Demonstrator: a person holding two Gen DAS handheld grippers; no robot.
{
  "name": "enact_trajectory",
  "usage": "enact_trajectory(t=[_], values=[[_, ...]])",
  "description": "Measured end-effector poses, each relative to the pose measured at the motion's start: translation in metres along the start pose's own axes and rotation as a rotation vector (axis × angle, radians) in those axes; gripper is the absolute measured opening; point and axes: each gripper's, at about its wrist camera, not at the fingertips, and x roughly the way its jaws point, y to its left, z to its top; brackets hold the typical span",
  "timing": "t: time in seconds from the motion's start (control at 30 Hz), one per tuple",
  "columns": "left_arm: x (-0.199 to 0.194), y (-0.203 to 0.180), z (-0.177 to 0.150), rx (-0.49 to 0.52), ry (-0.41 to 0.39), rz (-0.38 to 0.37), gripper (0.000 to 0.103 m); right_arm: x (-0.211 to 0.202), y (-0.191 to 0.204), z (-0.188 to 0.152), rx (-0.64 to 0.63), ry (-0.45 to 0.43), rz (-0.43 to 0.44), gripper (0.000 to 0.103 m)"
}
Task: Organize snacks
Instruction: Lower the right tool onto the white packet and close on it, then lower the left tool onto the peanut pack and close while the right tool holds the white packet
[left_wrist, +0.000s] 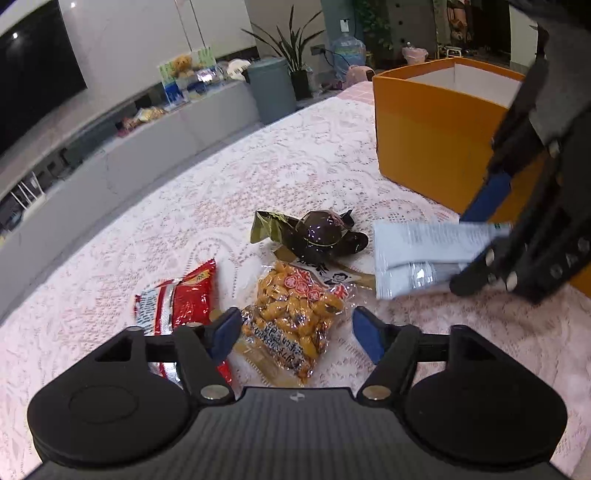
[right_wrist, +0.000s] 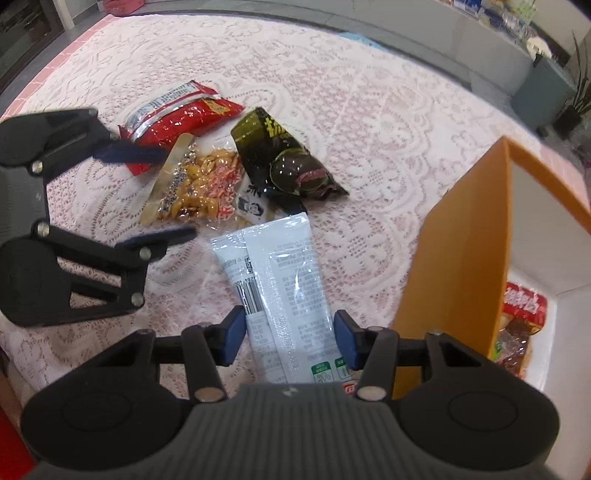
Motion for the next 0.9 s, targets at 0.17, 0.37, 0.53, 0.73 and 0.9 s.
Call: enact_trajectory(t=[0.17,0.37,0.53,0.73,0.9], values=[[0.008,0.001,0.008,0.04,0.001,-0.01,0.085,0.01,-0.003,0.0,0.009,0.018,0.033,0.051],[0.019,0.002,0.012,0.071,0.032,-0.051,0.086,0.015,-0.003,0.001,0.009,0.039,0.048,0.051],[0.026,0.014,0.013,-0.022,0.032,-0.085,0.087,0.017,-0.004,0.002,0.018,0.053,0.053,0.051],[0.024,0.018,0.007,-0.076,-0.006,-0.074,0.075,0.017,-0.002,0.002,0.018,0.061,0.046,0.051],[0.015,0.008,0.011,-0.037,-0.03,-0.024,0.028,0.017,-0.002,0.0,0.022,0.062,0.039,0.051]])
